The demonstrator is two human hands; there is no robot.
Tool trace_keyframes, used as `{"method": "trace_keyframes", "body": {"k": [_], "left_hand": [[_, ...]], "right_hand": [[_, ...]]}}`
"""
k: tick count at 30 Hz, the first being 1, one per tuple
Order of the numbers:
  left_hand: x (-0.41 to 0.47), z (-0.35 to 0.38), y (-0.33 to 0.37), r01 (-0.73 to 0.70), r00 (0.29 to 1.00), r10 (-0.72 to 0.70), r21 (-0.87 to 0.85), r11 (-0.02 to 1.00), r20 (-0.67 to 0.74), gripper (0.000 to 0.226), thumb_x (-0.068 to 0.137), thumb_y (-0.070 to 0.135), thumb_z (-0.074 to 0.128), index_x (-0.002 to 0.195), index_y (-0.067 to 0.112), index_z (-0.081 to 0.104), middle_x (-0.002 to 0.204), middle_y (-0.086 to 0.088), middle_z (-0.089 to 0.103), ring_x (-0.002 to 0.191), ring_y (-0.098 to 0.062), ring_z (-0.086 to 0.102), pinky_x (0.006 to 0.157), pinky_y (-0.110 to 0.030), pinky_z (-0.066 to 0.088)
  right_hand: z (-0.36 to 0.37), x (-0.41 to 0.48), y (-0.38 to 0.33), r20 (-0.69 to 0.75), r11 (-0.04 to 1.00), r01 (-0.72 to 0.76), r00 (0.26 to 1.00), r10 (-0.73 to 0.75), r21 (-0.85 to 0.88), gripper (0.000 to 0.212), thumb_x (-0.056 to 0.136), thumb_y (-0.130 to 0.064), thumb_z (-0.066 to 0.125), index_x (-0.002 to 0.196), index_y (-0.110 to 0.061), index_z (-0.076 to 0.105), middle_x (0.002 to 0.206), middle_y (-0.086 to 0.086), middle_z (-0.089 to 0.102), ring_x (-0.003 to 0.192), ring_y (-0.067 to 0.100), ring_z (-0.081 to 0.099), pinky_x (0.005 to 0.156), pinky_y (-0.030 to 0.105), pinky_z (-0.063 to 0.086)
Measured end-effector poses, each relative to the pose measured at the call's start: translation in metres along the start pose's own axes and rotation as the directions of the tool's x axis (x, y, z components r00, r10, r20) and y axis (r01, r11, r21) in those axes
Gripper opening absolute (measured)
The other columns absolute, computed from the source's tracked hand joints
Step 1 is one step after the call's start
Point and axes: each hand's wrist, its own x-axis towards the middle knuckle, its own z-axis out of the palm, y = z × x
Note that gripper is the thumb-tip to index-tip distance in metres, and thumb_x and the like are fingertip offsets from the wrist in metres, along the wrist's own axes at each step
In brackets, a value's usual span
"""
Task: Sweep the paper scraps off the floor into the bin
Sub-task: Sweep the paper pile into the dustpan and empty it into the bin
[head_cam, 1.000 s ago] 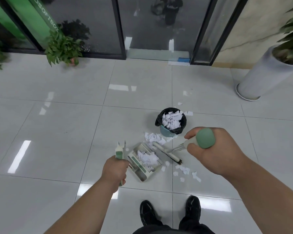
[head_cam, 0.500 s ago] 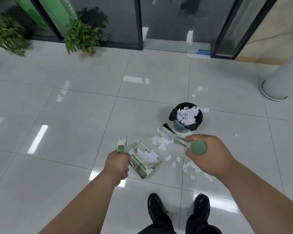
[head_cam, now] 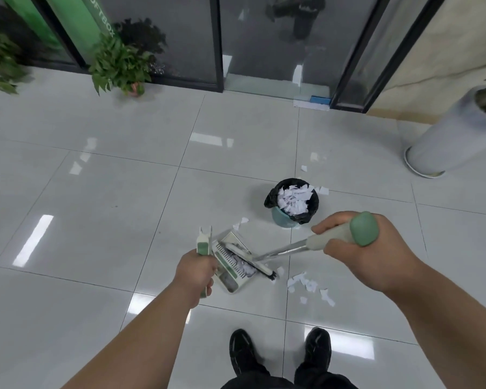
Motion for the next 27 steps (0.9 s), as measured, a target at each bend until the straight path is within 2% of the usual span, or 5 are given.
{"method": "trace_keyframes", "body": {"k": [4, 9, 12, 21, 27], "left_hand": [[-0.008, -0.002, -0.007, -0.020, 1.000, 0.020, 0.026, 0.999, -0.022, 0.020, 0.084, -0.004, 0.050, 0.072, 0.011, 0.045, 0.059, -0.005, 0.036, 0.042, -0.018, 0.031, 0.046, -0.024, 0.030], [-0.029, -0.002, 0.000, -0.082, 0.996, 0.086, 0.085, 0.993, -0.039, 0.017, 0.083, -0.004, 0.049, 0.075, 0.010, 0.045, 0.062, -0.008, 0.036, 0.043, -0.019, 0.031, 0.044, -0.023, 0.030], [-0.043, 0.005, 0.010, -0.111, 0.992, 0.117, 0.101, 0.989, -0.049, 0.018, 0.083, -0.004, 0.049, 0.075, 0.010, 0.044, 0.060, -0.007, 0.035, 0.043, -0.018, 0.030, 0.043, -0.022, 0.029], [-0.082, 0.035, 0.040, -0.194, 0.975, 0.199, 0.062, 0.979, -0.098, 0.016, 0.083, -0.003, 0.050, 0.075, 0.011, 0.048, 0.060, -0.008, 0.040, 0.043, -0.019, 0.033, 0.046, -0.024, 0.031], [-0.116, 0.064, 0.063, -0.263, 0.951, 0.266, 0.040, 0.964, -0.160, 0.018, 0.083, -0.003, 0.050, 0.074, 0.013, 0.050, 0.060, -0.007, 0.042, 0.045, -0.020, 0.034, 0.047, -0.025, 0.031]], "right_hand": [[-0.011, -0.009, -0.009, -0.058, 1.000, -0.012, 0.998, 0.012, 0.000, 0.021, 0.063, -0.025, 0.068, 0.081, -0.032, 0.076, 0.071, 0.023, 0.061, 0.050, 0.017, 0.045, 0.047, 0.027, 0.038], [-0.023, -0.014, -0.022, -0.098, 0.994, -0.041, 0.995, 0.031, -0.097, 0.015, 0.069, -0.026, 0.068, 0.084, -0.023, 0.071, 0.057, 0.001, 0.055, 0.052, 0.019, 0.045, 0.053, 0.032, 0.040], [-0.035, -0.019, -0.034, -0.142, 0.983, -0.013, 0.990, -0.013, -0.181, 0.046, 0.055, -0.044, 0.060, 0.085, -0.010, 0.068, 0.068, 0.016, 0.061, 0.056, 0.020, 0.045, 0.054, 0.036, 0.042], [-0.093, -0.037, -0.048, -0.295, 0.973, 0.000, 0.953, -0.069, -0.229, 0.031, 0.058, -0.035, 0.056, 0.076, -0.014, 0.069, 0.071, 0.017, 0.068, 0.074, 0.042, 0.064, 0.058, 0.052, 0.056], [-0.131, -0.034, -0.023, -0.300, 0.969, -0.043, 0.954, -0.033, -0.243, 0.021, 0.071, -0.029, 0.060, 0.080, -0.011, 0.067, 0.074, 0.016, 0.069, 0.060, 0.034, 0.056, 0.054, 0.040, 0.050]]}}
